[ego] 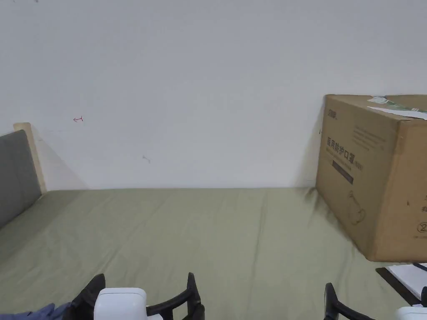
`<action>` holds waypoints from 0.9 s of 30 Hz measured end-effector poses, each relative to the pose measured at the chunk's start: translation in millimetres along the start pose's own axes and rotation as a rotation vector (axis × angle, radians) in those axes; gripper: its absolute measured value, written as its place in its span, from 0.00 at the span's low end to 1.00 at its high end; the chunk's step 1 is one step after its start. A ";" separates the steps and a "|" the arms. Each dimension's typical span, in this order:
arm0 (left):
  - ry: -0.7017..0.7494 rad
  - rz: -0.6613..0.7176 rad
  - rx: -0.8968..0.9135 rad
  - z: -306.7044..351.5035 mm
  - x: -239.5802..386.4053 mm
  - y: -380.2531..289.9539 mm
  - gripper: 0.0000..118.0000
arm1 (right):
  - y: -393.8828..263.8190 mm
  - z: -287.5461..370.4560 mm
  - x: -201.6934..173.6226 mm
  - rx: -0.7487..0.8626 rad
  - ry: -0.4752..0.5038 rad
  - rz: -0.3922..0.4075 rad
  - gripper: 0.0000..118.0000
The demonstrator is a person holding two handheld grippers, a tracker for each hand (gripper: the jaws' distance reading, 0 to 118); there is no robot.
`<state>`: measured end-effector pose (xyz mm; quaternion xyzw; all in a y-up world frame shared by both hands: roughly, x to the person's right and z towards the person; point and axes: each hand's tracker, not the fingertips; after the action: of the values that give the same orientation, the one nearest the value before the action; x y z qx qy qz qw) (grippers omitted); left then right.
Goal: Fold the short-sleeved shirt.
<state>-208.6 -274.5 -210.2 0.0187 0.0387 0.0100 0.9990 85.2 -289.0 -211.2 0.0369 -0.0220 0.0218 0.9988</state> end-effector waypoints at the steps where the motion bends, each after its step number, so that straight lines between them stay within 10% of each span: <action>1: 0.003 0.002 0.001 -0.3 -0.2 -0.2 1.00 | 0.0 0.3 -0.5 -0.004 0.007 0.000 1.00; 11: 0.046 -0.080 -0.003 -3.2 3.1 -0.2 0.97 | 6.2 2.3 1.5 -0.011 0.052 0.024 0.97; 13: 0.036 -0.086 -0.009 -1.3 5.5 1.9 0.62 | 7.2 3.8 2.8 -0.015 0.061 0.024 0.68; 15: 0.057 -0.134 -0.036 -4.9 7.5 2.5 0.00 | 6.9 1.6 2.2 -0.034 0.044 0.046 0.00; 27: -0.013 -0.094 -0.086 -8.7 4.1 -5.2 0.00 | 5.8 2.7 9.1 -0.074 0.023 0.022 0.00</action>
<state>-205.1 -279.3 -219.4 -0.0261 0.0324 -0.0355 0.9985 94.0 -283.1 -207.7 -0.0005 -0.0117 0.0322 0.9994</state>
